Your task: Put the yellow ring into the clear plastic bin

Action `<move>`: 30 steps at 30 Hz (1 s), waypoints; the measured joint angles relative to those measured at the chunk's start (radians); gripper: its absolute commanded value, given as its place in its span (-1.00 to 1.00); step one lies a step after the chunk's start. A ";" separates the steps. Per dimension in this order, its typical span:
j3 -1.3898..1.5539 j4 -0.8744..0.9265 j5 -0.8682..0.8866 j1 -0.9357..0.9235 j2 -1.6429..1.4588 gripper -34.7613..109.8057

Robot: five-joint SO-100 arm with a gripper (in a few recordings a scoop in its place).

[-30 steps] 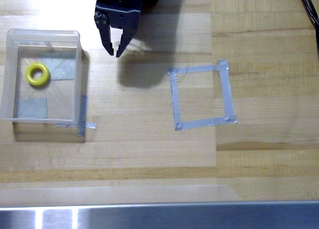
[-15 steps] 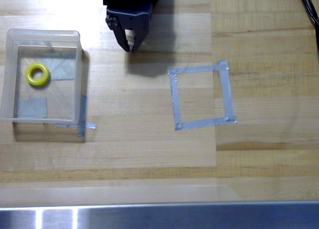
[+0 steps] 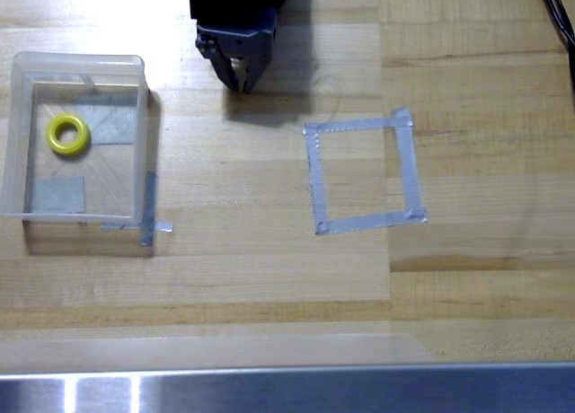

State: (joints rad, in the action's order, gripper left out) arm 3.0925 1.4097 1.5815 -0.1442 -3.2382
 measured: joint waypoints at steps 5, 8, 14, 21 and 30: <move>0.000 0.000 0.000 0.000 0.006 -0.48; 0.000 0.000 0.000 0.000 0.008 -0.48; 0.000 0.000 0.000 -0.002 0.008 -0.48; 0.000 0.000 0.000 0.002 -0.003 -0.48; 0.000 0.000 0.000 0.002 -0.003 -0.48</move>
State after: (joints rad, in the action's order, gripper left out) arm 3.0925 1.4097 1.5815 -0.1427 -3.2413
